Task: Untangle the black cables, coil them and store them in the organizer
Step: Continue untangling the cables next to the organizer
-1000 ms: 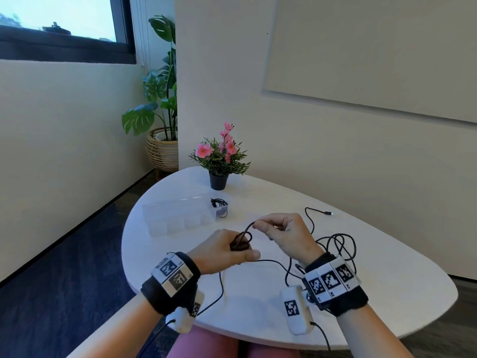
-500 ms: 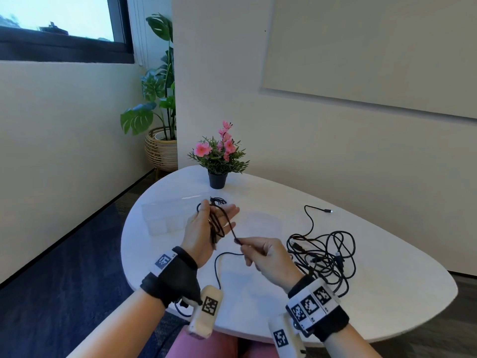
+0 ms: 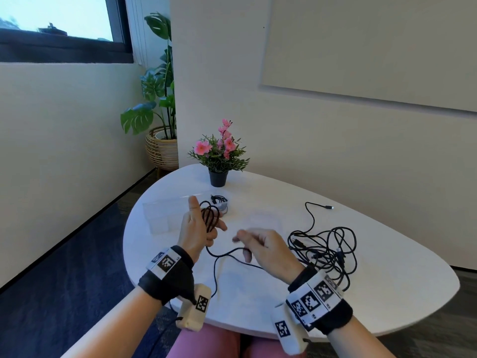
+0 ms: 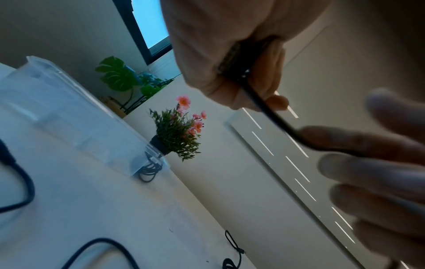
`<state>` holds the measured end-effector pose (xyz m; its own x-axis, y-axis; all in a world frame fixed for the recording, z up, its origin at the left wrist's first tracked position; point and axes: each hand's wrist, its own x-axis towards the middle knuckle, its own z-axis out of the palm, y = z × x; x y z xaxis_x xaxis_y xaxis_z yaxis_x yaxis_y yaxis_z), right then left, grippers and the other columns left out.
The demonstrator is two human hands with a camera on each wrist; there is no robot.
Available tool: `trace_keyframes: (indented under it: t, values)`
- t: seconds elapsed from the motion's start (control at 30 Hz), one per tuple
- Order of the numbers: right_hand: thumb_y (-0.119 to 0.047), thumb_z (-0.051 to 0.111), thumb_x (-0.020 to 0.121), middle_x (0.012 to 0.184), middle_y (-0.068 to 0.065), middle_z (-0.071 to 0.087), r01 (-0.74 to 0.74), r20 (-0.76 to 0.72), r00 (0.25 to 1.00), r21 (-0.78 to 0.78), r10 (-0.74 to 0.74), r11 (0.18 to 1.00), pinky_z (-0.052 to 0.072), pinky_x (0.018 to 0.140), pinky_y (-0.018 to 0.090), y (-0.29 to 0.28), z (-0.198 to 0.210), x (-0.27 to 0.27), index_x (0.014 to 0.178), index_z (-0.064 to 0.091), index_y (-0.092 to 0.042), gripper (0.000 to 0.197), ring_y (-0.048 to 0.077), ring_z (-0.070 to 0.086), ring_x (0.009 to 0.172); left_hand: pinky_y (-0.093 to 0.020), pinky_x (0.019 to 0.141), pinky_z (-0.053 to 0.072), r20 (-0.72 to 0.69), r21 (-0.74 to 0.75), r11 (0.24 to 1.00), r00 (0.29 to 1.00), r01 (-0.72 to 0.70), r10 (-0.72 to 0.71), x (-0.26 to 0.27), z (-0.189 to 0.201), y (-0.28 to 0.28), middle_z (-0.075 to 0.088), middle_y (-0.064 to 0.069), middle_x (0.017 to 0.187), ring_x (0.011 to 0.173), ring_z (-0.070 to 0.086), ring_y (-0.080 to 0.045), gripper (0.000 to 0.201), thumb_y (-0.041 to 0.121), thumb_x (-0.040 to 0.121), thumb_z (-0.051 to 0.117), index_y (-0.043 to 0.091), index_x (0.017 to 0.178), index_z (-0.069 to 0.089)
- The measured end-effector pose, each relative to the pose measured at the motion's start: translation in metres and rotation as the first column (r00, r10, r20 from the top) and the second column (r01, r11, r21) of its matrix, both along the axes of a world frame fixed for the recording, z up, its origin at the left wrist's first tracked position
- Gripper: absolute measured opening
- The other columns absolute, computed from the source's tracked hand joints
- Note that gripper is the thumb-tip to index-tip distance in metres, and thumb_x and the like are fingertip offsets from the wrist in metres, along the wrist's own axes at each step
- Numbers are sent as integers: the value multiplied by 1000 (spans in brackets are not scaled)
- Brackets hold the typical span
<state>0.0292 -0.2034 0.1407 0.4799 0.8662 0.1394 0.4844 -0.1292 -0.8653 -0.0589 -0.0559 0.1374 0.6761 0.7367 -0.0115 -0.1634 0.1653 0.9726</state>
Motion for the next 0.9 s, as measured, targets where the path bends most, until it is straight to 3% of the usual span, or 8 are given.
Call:
trace_keyframes:
  t: [0.1,0.23,0.4,0.53,0.6,0.73,0.83,0.9]
  values:
    - [-43,61,88,59,-4,60,192,159,965,123,-210,974,40,58,17,7,4,3,106,69,-28,25,1,54,54,-15,38,21,-16,100,991,996,86,-85,1,3,-12,60,-17,54,33,32,-12,79,54,97,9,-1,71,60]
    - [-48,73,75,73,-9,52,241,359,880,225,-311,944,37,54,19,13,9,4,115,63,-43,42,2,45,60,-17,36,24,-85,222,956,980,192,-177,1,4,-25,56,-22,52,32,34,-14,82,54,96,9,-3,60,55]
    - [-39,74,76,87,-15,51,177,575,786,142,-226,974,34,59,24,14,18,2,111,67,-39,36,7,53,77,-18,36,26,-179,275,911,947,309,-267,-1,0,-30,56,-16,46,32,36,-14,83,56,94,9,-5,61,55]
    - [-33,65,80,84,-9,56,142,754,633,114,-178,983,32,47,25,12,16,-1,90,72,-30,12,21,57,62,-22,42,35,-240,324,850,905,416,-352,-4,-6,-25,54,-5,46,39,44,-16,73,57,89,14,8,55,56]
    - [-32,57,82,83,-7,57,154,788,593,92,-166,984,32,45,26,11,15,1,83,71,-26,16,24,57,60,-23,49,38,-241,345,808,877,478,-416,-8,-9,-23,53,-3,53,48,46,-15,58,54,89,25,14,60,56]
    - [-32,59,86,84,-8,58,148,658,734,83,-166,985,42,52,30,7,16,13,84,73,-27,14,19,57,72,-25,67,36,-256,287,741,794,607,-551,-12,-14,-21,44,3,70,64,40,-10,36,32,103,30,17,82,56]
    - [-32,63,84,81,-7,59,143,635,753,100,-174,985,46,52,33,7,15,15,83,74,-27,13,19,56,72,-22,66,37,-199,167,752,769,637,-607,-13,-7,-21,42,5,70,64,38,-10,47,51,88,30,14,94,59]
    - [-31,62,84,80,-8,59,133,594,787,99,-166,986,47,54,35,9,14,17,83,75,-25,14,18,56,72,-22,66,36,-243,230,723,758,651,-605,-12,-3,-23,43,3,71,63,38,-8,46,57,81,39,16,91,57]
